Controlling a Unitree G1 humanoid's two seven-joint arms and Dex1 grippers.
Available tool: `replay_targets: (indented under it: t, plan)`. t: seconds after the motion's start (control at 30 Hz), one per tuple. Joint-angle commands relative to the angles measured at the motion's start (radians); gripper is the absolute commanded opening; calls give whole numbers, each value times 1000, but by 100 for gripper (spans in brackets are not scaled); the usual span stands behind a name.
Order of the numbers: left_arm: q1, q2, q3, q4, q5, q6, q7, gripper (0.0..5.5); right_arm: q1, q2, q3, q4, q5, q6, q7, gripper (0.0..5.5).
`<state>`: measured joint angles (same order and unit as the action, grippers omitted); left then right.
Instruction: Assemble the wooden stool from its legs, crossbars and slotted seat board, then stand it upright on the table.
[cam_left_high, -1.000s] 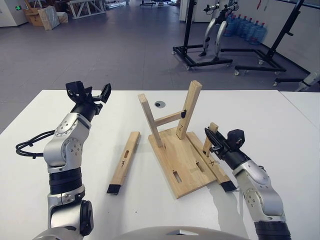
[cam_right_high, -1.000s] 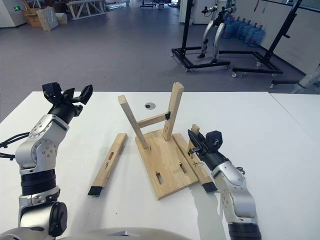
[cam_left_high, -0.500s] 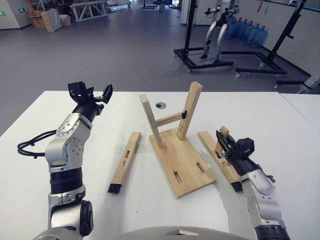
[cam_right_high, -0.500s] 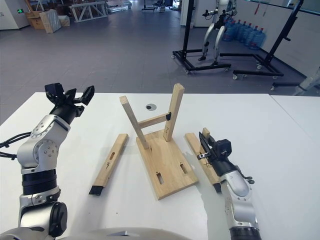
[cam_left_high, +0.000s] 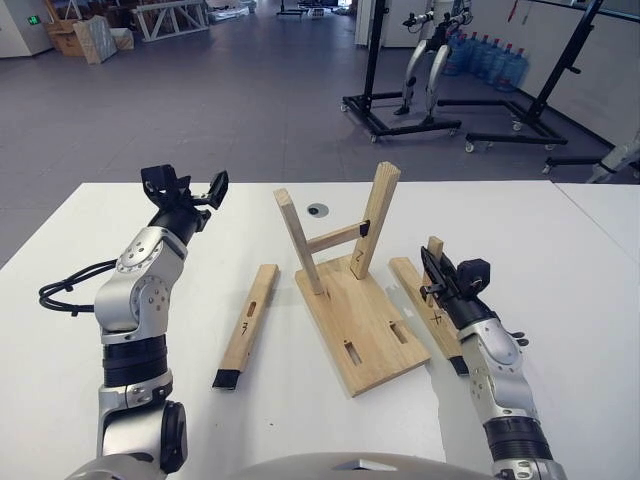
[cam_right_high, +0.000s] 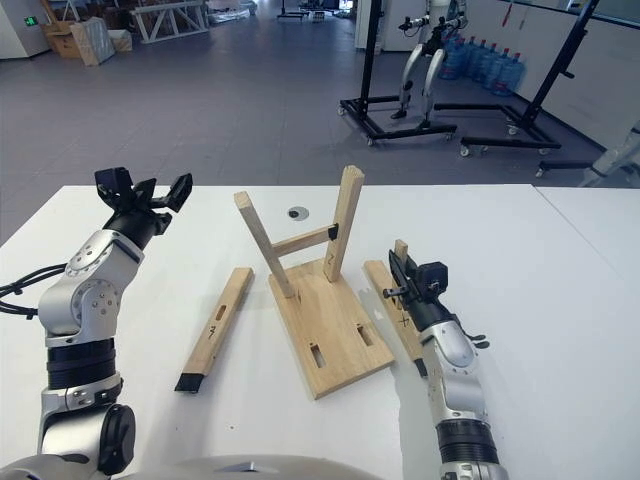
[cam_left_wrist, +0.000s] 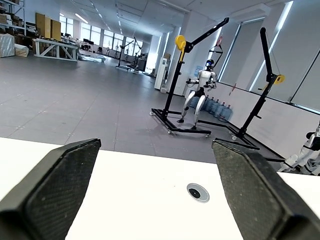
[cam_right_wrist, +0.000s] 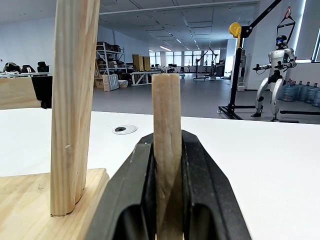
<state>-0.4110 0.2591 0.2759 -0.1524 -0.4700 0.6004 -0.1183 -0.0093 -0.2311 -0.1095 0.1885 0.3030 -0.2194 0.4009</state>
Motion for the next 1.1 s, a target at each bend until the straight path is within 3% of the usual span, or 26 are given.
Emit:
replay_targets:
  t: [0.03, 0.33, 0.77, 1.1]
  plan:
    - [-8, -2, -4, 0, 6, -7, -1, 407, -15, 19, 32, 120, -53, 45, -6, 39]
    - [-10, -5, -4, 4, 9, -7, -4, 407, -82, 10, 7, 67, -25, 90, -9, 39]
    - [-6, -16, -6, 0, 8, -20, -1, 407, -144, -35, -55, -213, 56, 314, -35, 39]
    - [-7, -21, -12, 4, 10, -20, -4, 407, -42, 20, -23, -101, -15, 190, -23, 39]
